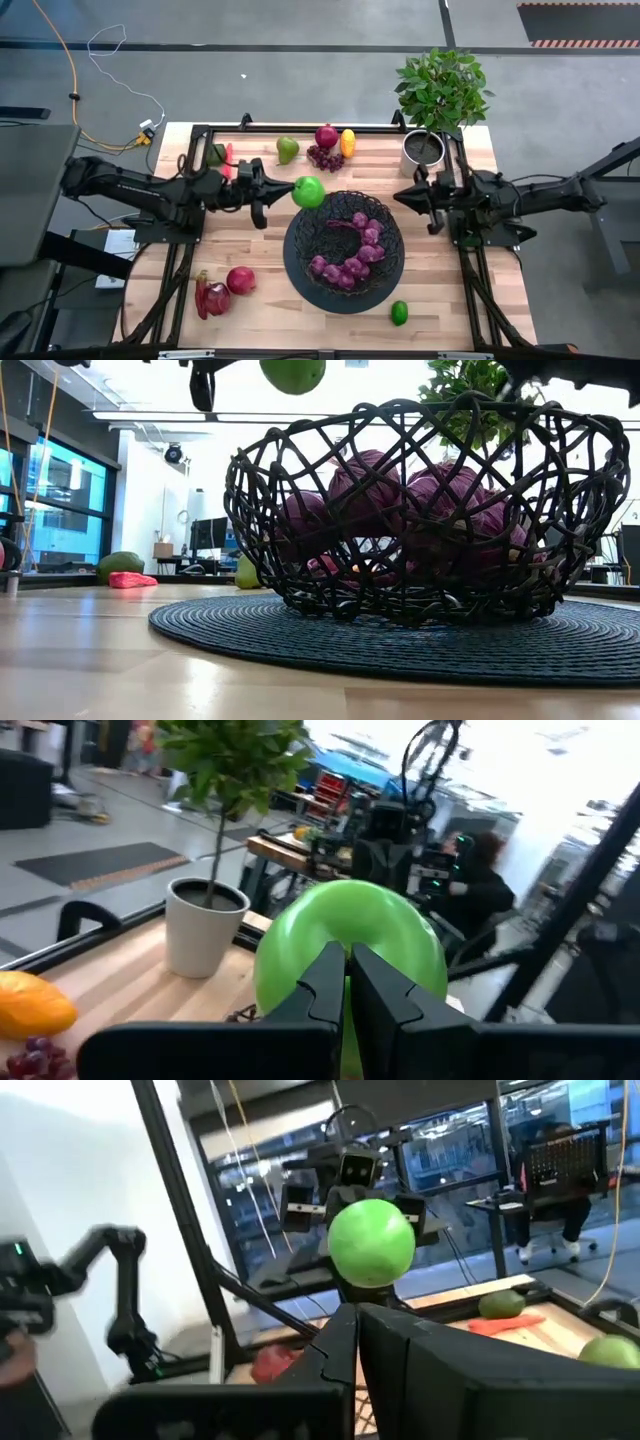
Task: Build produce basket
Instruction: Put the green apple into the basket
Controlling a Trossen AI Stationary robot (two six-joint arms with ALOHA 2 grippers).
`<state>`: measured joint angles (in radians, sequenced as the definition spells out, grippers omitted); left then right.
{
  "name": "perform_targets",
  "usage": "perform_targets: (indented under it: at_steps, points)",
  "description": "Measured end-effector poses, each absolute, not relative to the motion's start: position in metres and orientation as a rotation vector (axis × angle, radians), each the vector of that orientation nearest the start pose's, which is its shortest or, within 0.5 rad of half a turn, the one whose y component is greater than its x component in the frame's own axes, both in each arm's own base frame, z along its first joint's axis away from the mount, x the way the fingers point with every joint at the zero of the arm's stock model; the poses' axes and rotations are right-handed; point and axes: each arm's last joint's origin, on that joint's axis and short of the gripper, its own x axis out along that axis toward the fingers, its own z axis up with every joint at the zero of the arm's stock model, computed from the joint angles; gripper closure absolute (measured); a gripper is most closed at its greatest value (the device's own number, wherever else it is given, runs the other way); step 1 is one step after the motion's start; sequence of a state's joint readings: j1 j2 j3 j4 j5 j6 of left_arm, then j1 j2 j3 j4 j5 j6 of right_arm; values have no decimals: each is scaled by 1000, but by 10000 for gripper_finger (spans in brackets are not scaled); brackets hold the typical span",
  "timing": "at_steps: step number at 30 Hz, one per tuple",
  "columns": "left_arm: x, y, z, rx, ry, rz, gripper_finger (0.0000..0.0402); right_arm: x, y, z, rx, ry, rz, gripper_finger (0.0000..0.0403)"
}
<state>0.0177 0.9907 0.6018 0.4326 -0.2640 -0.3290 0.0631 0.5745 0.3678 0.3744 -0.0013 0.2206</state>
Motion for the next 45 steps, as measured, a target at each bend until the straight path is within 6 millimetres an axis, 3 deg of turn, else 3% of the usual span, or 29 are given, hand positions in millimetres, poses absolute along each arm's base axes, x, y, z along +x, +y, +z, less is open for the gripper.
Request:
perform_targets:
  at_steps: [7, 12, 26, 34, 38, 42, 45]
  points:
    - [216, 18, 295, -330, -92, 218, 401, 178, 17, 301, 102, -133, 106, 403]
    - [216, 18, 295, -330, -91, 218, 401, 196, 22, 309, 77, -109, 119, 403]
    - [219, 17, 302, -322, -72, 209, 401, 199, 23, 314, 62, -159, 112, 403]
    - [260, 13, 320, -250, 225, 184, 401, 198, 23, 317, 56, -181, 111, 403]
    - [288, 8, 314, -175, 417, 141, 401, 198, 23, 319, 57, -201, 112, 403]
    - [313, 5, 309, -160, 466, 123, 401, 198, 23, 319, 57, -201, 112, 403]
    - [329, 1, 294, -182, 513, 115, 401, 198, 23, 318, 57, -200, 112, 403]
